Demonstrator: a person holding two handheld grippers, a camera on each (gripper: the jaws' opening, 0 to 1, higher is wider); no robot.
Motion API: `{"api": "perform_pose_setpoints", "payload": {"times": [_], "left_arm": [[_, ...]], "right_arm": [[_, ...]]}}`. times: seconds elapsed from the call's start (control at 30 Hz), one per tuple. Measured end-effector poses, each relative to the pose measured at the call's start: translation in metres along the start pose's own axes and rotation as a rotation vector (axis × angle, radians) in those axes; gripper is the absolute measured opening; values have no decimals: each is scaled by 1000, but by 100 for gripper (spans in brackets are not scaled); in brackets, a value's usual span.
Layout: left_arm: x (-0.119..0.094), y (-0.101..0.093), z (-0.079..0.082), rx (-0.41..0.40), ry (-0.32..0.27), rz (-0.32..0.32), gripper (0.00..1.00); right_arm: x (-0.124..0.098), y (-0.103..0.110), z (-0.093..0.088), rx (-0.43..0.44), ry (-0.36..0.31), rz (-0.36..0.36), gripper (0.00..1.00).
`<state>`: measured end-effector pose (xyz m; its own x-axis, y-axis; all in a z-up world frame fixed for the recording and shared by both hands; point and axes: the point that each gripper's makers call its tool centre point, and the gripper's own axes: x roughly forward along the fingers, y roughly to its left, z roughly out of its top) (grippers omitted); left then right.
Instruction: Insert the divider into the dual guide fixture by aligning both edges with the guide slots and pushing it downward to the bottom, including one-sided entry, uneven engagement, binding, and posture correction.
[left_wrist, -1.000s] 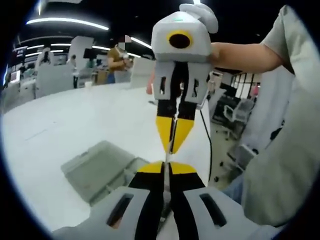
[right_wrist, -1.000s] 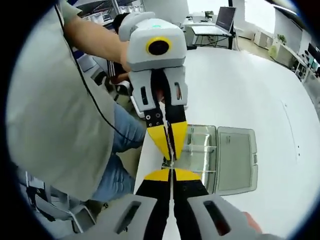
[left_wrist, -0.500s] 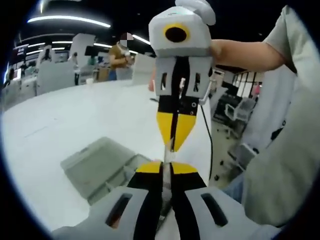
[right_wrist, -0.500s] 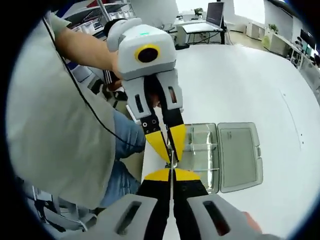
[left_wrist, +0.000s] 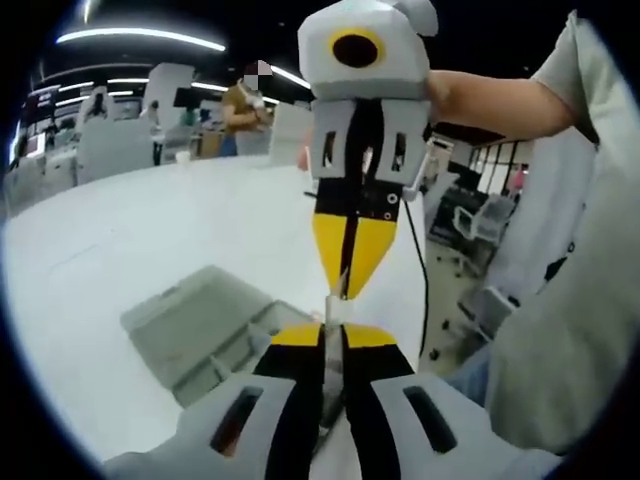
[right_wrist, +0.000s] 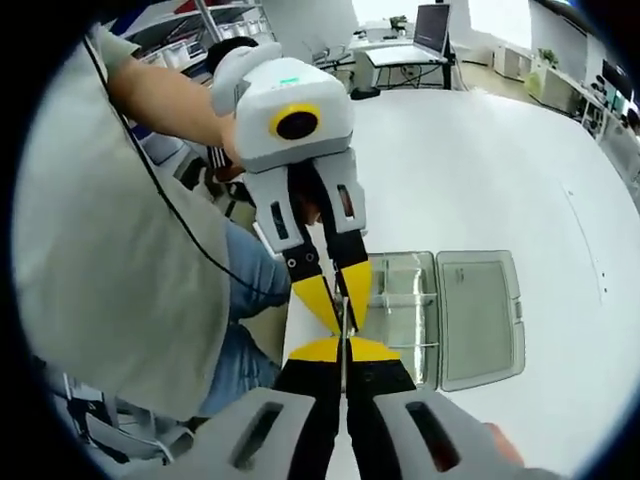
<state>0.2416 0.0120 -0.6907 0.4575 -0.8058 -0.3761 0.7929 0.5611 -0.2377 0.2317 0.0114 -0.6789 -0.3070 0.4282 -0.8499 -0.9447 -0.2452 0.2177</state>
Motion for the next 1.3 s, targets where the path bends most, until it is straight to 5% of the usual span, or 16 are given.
{"api": "perform_pose_setpoints", "payload": {"times": [0.6, 1.3], "left_arm": [[-23, 13, 3, 12, -12, 95, 38], [-46, 24, 1, -11, -50, 192, 52]], "right_arm": [[-4, -16, 5, 9, 29, -102, 0], [-1, -18, 12, -17, 110, -192, 0]]}}
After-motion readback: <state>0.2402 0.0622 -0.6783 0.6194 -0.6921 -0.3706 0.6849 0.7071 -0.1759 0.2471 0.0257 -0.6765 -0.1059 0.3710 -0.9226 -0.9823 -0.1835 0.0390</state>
